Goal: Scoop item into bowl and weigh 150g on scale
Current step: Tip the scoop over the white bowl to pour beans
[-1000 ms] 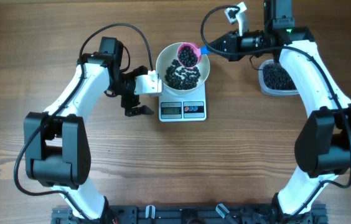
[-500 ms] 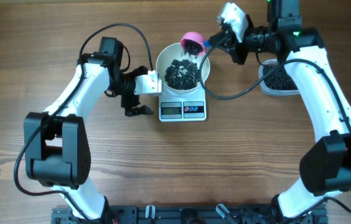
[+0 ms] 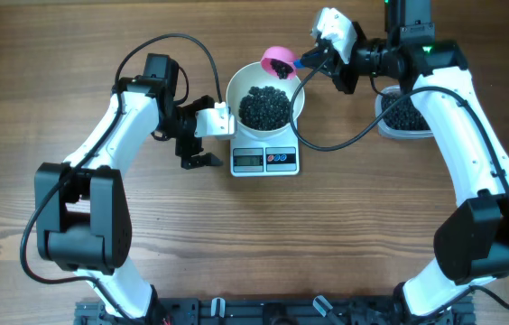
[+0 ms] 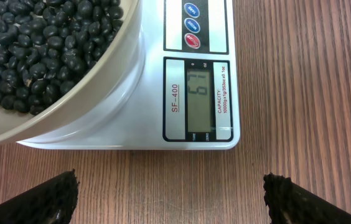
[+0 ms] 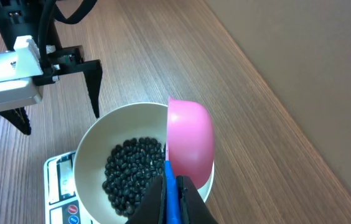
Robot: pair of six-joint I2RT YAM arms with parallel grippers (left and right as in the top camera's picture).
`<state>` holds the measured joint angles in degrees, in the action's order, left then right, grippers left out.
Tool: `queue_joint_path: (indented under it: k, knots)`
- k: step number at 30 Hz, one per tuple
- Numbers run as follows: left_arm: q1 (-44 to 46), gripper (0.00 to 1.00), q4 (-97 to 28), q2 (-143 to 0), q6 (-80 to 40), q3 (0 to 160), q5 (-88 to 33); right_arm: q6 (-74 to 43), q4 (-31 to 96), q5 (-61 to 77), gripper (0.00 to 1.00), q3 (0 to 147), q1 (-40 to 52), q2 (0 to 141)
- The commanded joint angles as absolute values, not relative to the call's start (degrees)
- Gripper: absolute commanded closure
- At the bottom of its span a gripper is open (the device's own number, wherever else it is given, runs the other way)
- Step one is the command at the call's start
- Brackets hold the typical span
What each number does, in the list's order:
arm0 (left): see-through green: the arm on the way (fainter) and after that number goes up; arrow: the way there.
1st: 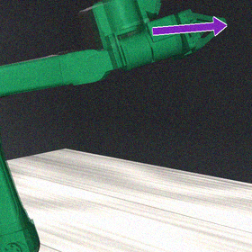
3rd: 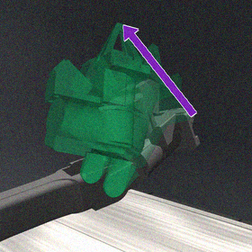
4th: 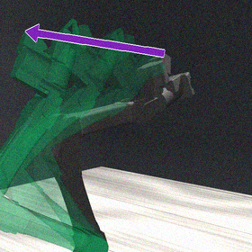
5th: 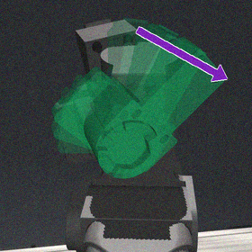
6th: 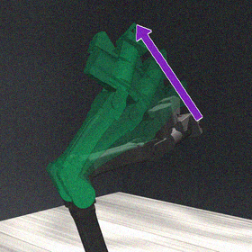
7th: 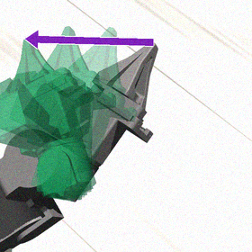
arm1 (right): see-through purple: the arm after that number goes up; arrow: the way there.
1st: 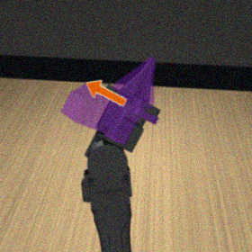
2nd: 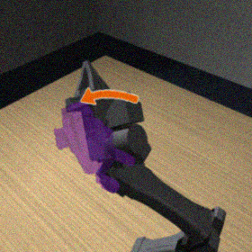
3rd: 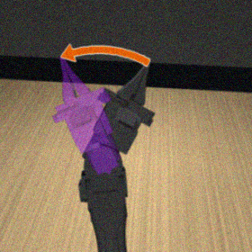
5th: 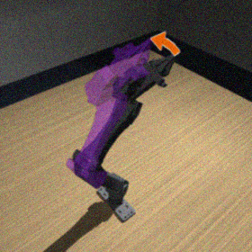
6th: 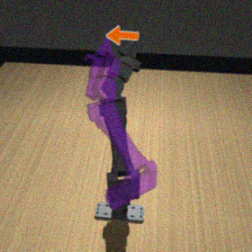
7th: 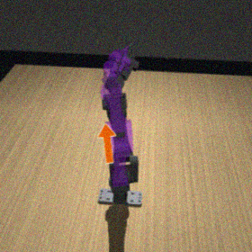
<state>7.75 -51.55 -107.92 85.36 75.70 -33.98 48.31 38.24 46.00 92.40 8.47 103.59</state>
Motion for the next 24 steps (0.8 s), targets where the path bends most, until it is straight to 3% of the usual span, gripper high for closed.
queue_joint_path:
  k: [1, 10, 13, 16, 24]
  knots:
    - [7.6, 0.00, -51.6, -108.6, 85.1, 75.2, -35.1, 49.5, 38.0, 46.0, 0.96, 93.8, 8.6, 102.5]
    - [7.6, 0.00, -51.6, -108.6, 85.1, 75.2, -35.1, 49.5, 38.2, 45.0, 0.96, 93.8, 8.6, 102.5]
    - [7.6, 0.00, -51.6, -108.6, 85.1, 75.2, -35.1, 57.1, 40.6, 50.3, 0.96, 93.8, 8.7, 102.5]
    - [7.6, 0.00, -51.6, -108.6, 85.1, 75.2, -35.1, 56.7, 40.7, 45.9, 0.96, 93.8, 8.7, 102.5]
    - [7.6, 0.00, -51.6, -108.6, 85.1, 75.2, -35.1, 60.4, 40.4, 49.6, 0.96, 93.8, 9.4, 102.5]
